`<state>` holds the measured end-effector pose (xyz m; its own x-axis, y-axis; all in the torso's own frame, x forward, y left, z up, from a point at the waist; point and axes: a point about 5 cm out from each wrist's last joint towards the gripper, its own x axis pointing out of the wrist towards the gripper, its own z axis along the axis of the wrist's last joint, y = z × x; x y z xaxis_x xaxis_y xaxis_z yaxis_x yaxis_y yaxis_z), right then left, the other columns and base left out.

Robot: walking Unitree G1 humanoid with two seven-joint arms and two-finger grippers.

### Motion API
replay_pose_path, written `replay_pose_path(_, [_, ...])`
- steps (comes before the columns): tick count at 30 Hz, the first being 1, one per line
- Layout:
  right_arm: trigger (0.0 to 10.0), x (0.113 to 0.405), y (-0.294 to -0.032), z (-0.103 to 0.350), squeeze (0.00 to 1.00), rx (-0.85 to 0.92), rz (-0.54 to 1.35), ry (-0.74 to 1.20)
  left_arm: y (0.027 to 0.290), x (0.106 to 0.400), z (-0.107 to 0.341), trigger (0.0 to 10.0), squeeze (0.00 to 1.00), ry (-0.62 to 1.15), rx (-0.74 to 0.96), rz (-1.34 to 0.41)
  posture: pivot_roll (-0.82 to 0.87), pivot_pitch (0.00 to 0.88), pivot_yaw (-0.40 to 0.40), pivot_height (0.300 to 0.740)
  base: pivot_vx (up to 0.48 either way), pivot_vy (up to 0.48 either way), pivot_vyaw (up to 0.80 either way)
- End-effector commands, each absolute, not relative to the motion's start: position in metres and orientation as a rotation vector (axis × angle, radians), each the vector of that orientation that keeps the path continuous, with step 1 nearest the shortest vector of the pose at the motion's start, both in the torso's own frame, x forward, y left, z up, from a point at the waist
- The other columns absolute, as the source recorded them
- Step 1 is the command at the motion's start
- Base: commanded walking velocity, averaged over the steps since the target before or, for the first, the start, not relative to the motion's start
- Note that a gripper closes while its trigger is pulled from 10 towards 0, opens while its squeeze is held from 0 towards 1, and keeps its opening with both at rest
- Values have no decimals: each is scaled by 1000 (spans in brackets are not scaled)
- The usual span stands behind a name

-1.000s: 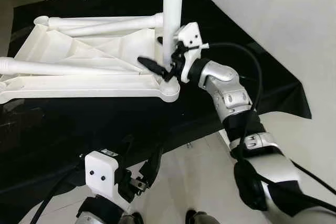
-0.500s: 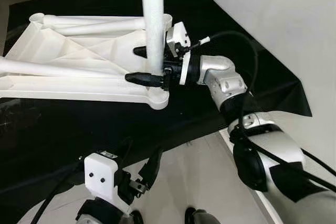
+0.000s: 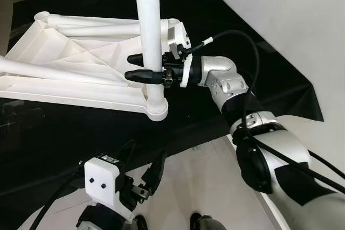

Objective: Building children table

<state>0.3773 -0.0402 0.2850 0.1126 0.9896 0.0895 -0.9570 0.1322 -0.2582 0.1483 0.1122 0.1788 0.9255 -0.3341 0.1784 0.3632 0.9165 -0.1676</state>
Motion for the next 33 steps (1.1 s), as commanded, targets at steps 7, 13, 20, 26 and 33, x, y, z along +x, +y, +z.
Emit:
replay_pose_path(7, [0,372,-51,277,0,13,647,-306,112,145,175,10000,0,-120,-202,-349,61,262,-40,740,0,0,0])
replay_pose_path(13, [0,338,-48,244,0,11,441,-229,112,147,174,10000,0,-115,-205,-359,58,256,-23,740,0,0,0])
replay_pose_path(20, [0,340,-37,254,0,-17,450,-217,111,149,174,10000,0,-127,-208,-346,52,246,-42,740,0,0,0])
replay_pose_path(26, [10000,329,-23,274,1000,8,712,-315,111,149,174,10000,0,-130,-211,-343,53,247,-43,740,0,0,0])
replay_pose_path(33, [10000,338,-25,285,1000,2,1019,-354,110,150,174,10000,0,-129,-212,-351,55,242,-40,740,0,0,0])
